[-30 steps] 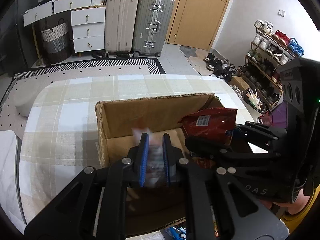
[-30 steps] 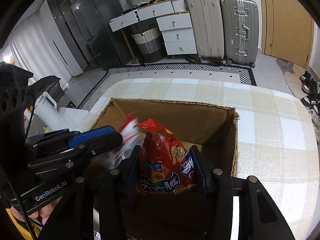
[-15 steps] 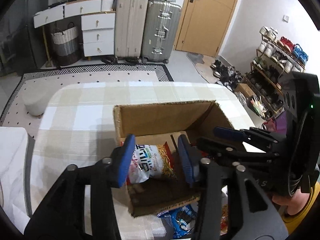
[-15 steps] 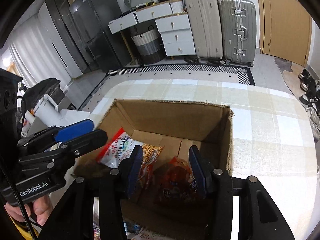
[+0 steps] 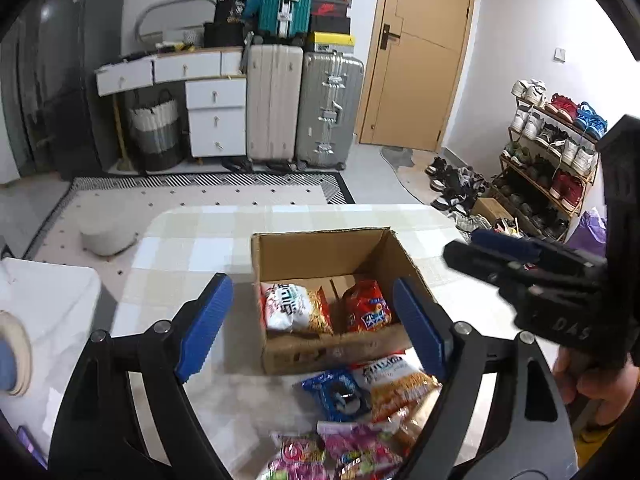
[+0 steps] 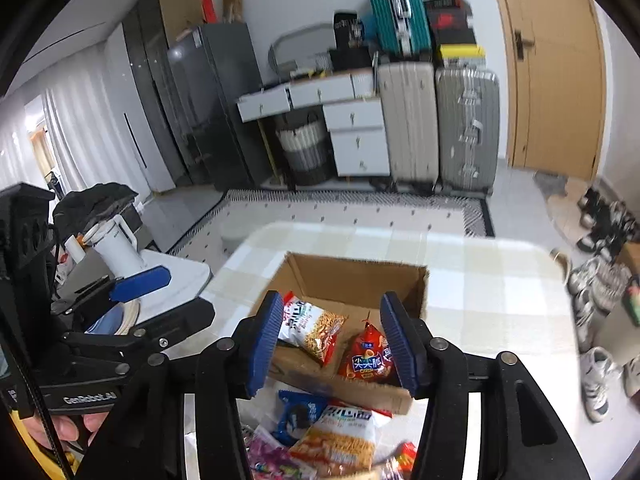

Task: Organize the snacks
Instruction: 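Withdraw both tools from the box back toward the snack pile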

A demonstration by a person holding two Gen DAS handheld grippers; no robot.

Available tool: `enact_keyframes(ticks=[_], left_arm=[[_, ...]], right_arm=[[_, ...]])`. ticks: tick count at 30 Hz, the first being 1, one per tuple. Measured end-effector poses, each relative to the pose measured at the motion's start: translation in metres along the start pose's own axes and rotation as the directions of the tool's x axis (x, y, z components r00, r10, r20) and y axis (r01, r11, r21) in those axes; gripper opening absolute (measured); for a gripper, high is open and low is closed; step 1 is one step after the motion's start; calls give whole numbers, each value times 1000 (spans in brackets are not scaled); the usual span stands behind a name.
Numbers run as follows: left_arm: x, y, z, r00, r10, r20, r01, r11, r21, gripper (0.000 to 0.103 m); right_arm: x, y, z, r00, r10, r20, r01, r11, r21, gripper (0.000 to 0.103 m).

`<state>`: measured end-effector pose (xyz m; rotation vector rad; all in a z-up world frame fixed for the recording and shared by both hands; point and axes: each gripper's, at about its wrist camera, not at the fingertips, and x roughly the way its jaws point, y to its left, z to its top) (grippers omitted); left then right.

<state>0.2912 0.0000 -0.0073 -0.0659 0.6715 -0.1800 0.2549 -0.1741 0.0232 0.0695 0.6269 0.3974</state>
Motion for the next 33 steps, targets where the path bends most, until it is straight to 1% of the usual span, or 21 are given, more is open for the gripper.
enact_keyframes(ticks=[1, 3, 4, 6, 7, 10, 11, 13, 15, 17, 19, 20, 23, 27, 31, 33], left_arm=[[-10, -1, -1, 1000, -4, 9, 4, 1000, 0, 81], [-37, -6, -4, 999, -2, 33, 2, 1000, 0, 83], [-50, -9, -6, 999, 4, 46, -4, 1000, 0, 83], [-80, -12, -11, 997, 9, 80, -9, 1000, 2, 87], [-92, -12, -13, 996, 10, 91, -10, 1000, 4, 90], [-135, -16, -22, 989, 26, 144, -26, 1000, -3, 103], [-152, -16, -27, 985, 27, 171, -26, 1000, -8, 103], [-181, -18, -35, 980, 26, 200, -25, 1000, -6, 103], [-204, -18, -43, 975, 27, 218, -27, 1000, -5, 103], [-228, -17, -52, 970, 30, 240, -29, 1000, -10, 103], [-248, -17, -62, 964, 41, 263, -40, 999, -10, 103], [-260, -18, -69, 960, 56, 274, -57, 998, -7, 103], [-285, -18, -87, 952, 82, 297, -83, 996, -7, 103], [-308, -14, -117, 948, 91, 306, -86, 996, -29, 103], [-311, -11, -145, 941, 118, 316, -119, 993, -18, 103], [-306, -12, -162, 948, 127, 293, -131, 991, -6, 103]], right_arm=[[-11, 4, -1, 1000, 4, 18, -4, 1000, -4, 55], [-41, 15, -5, 998, 9, 68, -8, 1000, -16, 64], [-49, 19, -6, 997, 7, 83, -5, 1000, -22, 70], [-76, 31, -11, 991, 6, 133, 0, 999, -46, 73], [-86, 36, -14, 989, 5, 148, 4, 998, -57, 74], [-120, 52, -25, 979, 2, 206, 14, 997, -75, 86], [-136, 58, -30, 971, 5, 238, 14, 997, -77, 87], [-154, 65, -35, 961, 9, 276, 15, 996, -87, 88], [-179, 76, -44, 947, 0, 322, 34, 994, -101, 92], [-195, 84, -51, 933, -4, 360, 46, 993, -108, 99], [-217, 93, -66, 915, 1, 403, 51, 992, -118, 100], [-224, 97, -72, 909, 4, 416, 52, 991, -124, 101], [-238, 103, -89, 898, -8, 441, 67, 991, -119, 102], [-246, 99, -117, 891, -24, 454, 74, 993, -92, 102], [-242, 91, -146, 890, -44, 454, 88, 993, -75, 102], [-235, 85, -161, 893, -58, 446, 95, 994, -61, 102]])
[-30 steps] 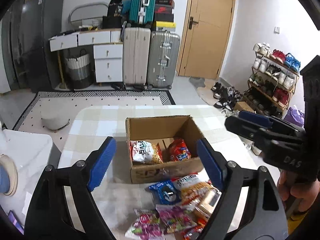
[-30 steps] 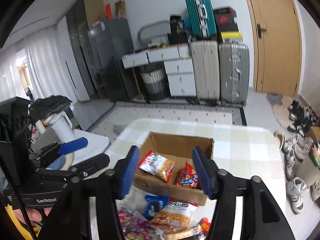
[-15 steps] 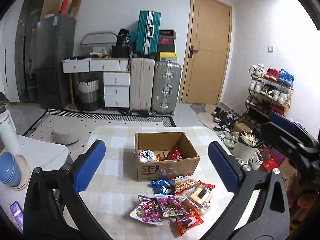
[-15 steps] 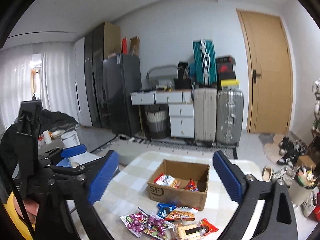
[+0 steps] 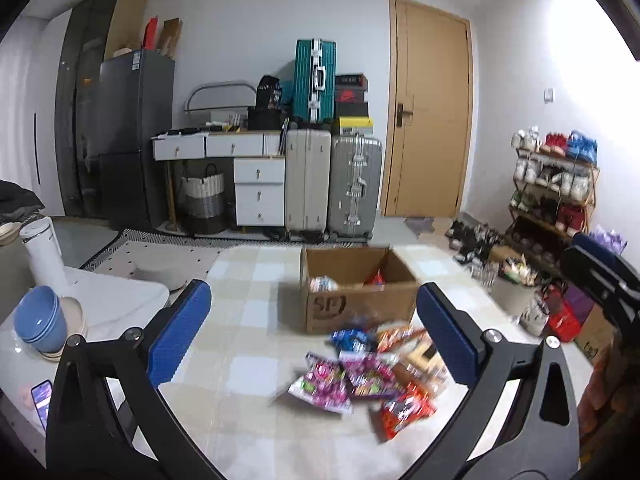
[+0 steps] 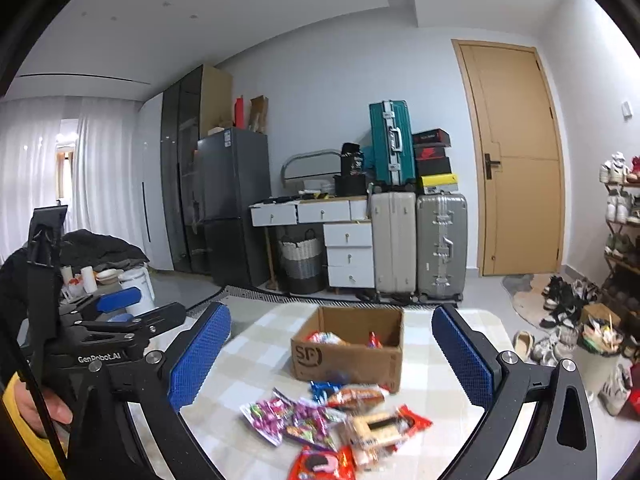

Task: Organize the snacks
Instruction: 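Withdraw both tools from the box back toward the snack pile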

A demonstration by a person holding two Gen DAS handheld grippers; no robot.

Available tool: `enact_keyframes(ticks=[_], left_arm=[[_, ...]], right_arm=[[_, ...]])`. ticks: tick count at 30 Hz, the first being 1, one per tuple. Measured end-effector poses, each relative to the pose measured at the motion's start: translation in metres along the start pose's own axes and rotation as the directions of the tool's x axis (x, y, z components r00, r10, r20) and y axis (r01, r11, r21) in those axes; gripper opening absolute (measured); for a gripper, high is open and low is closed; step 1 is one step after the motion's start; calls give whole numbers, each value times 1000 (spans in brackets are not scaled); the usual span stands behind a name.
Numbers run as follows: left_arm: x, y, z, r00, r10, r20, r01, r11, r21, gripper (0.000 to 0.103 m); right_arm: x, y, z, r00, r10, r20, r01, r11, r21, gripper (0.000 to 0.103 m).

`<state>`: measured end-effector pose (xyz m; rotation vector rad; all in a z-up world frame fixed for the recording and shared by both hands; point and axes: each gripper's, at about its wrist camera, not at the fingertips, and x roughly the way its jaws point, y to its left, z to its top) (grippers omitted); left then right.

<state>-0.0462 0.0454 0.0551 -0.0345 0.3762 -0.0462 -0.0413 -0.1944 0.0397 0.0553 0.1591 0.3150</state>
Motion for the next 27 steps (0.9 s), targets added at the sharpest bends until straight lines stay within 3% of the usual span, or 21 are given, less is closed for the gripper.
enact_keyframes(ticks=[3, 8, 27], left_arm=[[13, 4, -26, 998, -6, -67, 6, 1000, -5, 103], [67, 14, -52, 984, -8, -176, 0, 999, -42, 103], [222, 28, -119, 912, -32, -409, -2, 997, -82, 102]], right_arm=[[4, -8, -25, 999, 6, -35, -5, 1000, 26, 102], [19, -20, -60, 993, 24, -116, -15, 997, 79, 102], [110, -28, -134, 945, 129, -301, -86, 984, 153, 102]])
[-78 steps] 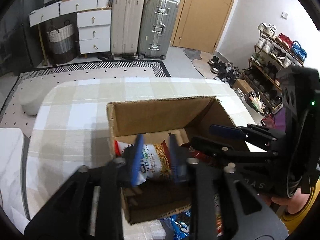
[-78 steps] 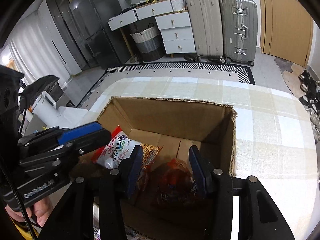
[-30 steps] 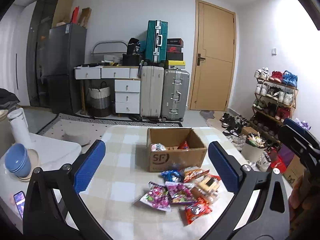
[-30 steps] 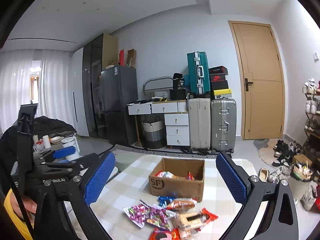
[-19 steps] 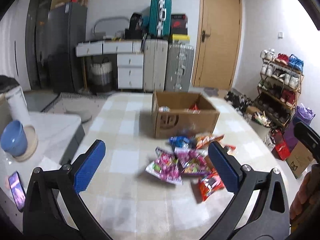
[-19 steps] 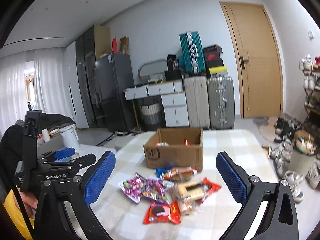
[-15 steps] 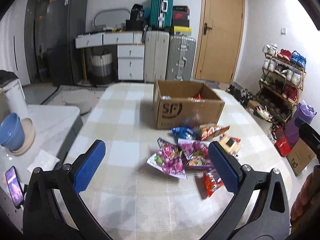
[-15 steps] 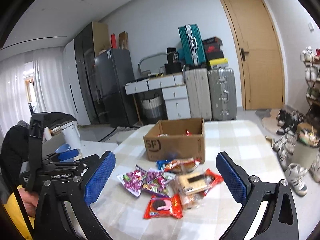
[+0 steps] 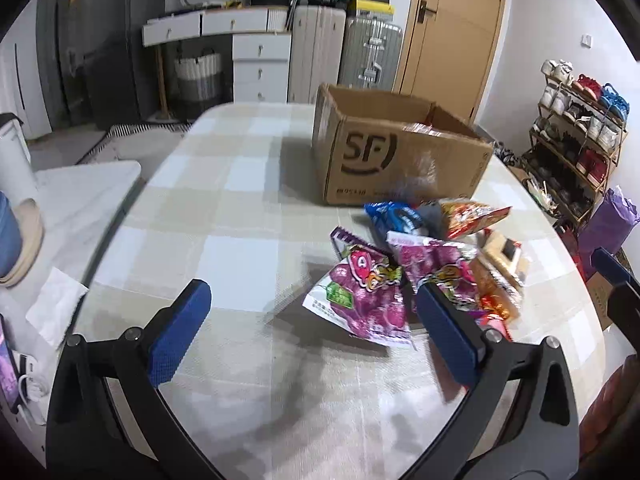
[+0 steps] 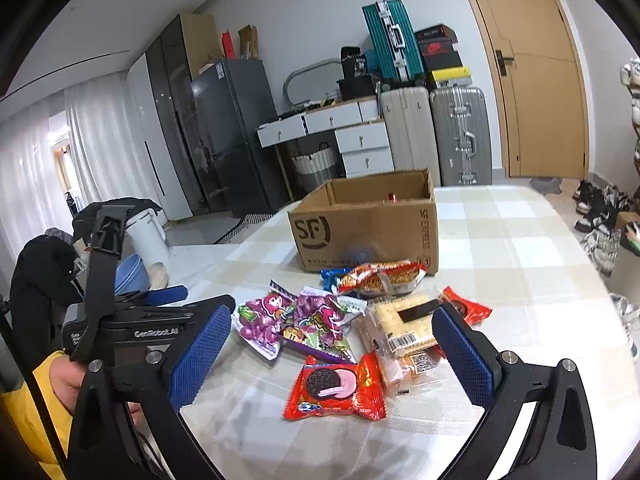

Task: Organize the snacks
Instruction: 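Withdraw both tools from the box back toward the snack pile, then grasp a purple candy bag with the left tool while the right tool grasps another purple candy bag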

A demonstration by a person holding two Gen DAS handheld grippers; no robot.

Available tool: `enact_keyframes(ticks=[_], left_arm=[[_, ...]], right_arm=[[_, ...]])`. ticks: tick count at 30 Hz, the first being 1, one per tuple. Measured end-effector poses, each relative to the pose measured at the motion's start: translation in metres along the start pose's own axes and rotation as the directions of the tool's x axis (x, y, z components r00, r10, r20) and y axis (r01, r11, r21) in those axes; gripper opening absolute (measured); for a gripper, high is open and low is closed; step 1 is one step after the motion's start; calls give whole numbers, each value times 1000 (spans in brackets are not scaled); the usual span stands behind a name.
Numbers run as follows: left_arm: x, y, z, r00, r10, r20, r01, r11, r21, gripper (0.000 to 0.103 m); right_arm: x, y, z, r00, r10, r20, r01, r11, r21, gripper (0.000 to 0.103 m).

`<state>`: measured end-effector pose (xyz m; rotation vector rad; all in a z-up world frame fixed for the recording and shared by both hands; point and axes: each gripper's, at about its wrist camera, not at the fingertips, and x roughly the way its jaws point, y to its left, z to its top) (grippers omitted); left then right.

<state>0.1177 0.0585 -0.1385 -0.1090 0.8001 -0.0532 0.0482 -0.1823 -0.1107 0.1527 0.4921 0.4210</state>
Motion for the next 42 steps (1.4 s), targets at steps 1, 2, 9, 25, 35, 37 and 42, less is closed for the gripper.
enact_keyframes(ticks=[1, 2, 9, 25, 35, 37, 42], left_arm=[[7, 1, 1, 1000, -4, -11, 4, 1000, -5, 102], [16, 3, 2, 1000, -9, -24, 9, 1000, -10, 102], [61, 13, 9, 995, -61, -75, 58, 997, -49, 102], [105, 17, 15, 949, -283, -138, 276, 959, -66, 23], [100, 31, 19, 940, -322, -110, 313, 945, -92, 10], [97, 37, 18, 943, -317, -102, 308, 946, -101, 10], [76, 50, 5, 950, -307, -66, 298, 948, -116, 10]], right_arm=[[3, -2, 0, 1000, 3, -8, -3, 1000, 6, 102], [10, -5, -2, 1000, 5, -20, -5, 1000, 15, 102], [39, -21, 0, 997, 18, -69, -15, 999, 42, 102], [91, -12, 5, 988, 62, -142, -58, 998, 33, 102], [102, -2, 5, 978, 73, -197, -64, 996, 55, 102], [106, 3, 5, 974, 83, -209, -74, 996, 48, 102], [123, 17, 7, 959, 93, -269, -88, 996, 32, 102]])
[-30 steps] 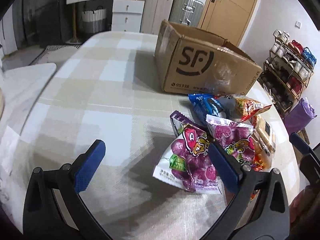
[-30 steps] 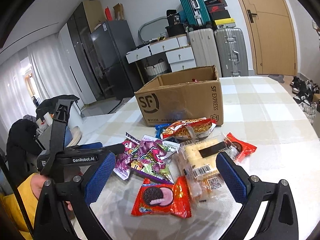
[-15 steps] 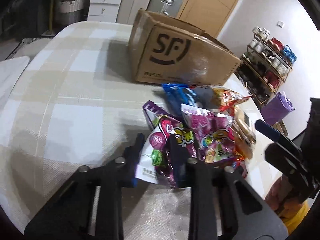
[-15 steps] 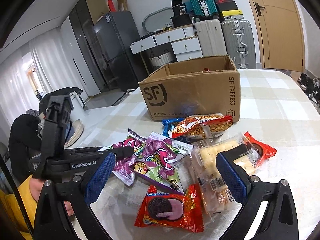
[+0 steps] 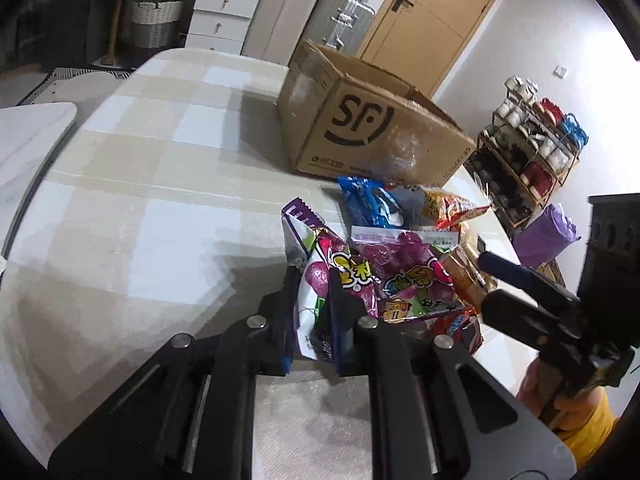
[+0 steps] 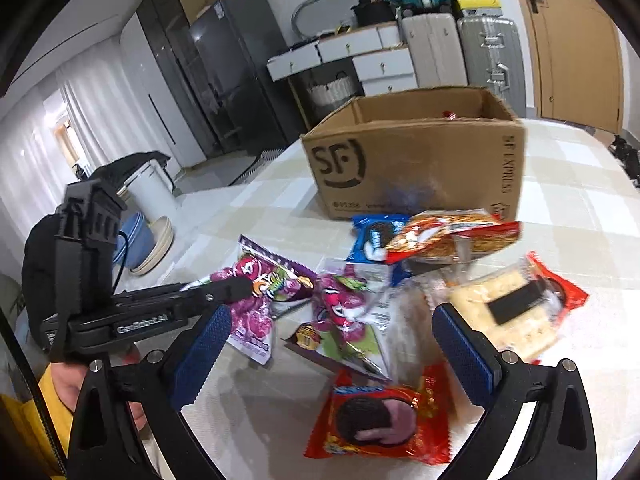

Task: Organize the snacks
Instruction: 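Grasp a purple candy bag with the left tool while the right tool grasps another purple candy bag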

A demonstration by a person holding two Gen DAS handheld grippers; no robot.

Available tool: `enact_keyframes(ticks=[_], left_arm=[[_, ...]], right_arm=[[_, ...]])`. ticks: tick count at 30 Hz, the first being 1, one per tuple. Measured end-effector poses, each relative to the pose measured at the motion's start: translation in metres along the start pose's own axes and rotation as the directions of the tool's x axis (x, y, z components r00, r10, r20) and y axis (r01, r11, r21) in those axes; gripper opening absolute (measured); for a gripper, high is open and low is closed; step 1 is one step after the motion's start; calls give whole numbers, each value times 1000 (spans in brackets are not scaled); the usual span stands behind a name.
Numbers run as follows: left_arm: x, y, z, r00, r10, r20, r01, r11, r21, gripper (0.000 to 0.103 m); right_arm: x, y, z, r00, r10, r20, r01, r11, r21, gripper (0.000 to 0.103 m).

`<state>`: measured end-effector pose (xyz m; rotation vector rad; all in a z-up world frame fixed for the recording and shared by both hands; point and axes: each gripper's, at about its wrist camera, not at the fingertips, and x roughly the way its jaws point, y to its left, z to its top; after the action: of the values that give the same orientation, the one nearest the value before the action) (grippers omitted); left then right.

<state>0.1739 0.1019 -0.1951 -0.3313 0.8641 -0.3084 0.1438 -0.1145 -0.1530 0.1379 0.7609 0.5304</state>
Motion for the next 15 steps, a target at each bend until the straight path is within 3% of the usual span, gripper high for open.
enact_keyframes(ticks=[6, 11, 15], left_arm=[[-28, 13, -7, 999, 8, 42, -8, 1000, -8, 10], [-45, 22, -12, 998, 18, 65, -17, 1000, -12, 10], [-56, 30, -15, 997, 22, 78, -21, 1000, -22, 10]], right_arm=[[22, 7, 10, 997, -21, -72, 19, 1000, -23, 102], [41, 6, 14, 992, 4, -130, -9, 999, -40, 83], [48, 8, 18, 989, -28, -143, 19, 998, -59, 83]])
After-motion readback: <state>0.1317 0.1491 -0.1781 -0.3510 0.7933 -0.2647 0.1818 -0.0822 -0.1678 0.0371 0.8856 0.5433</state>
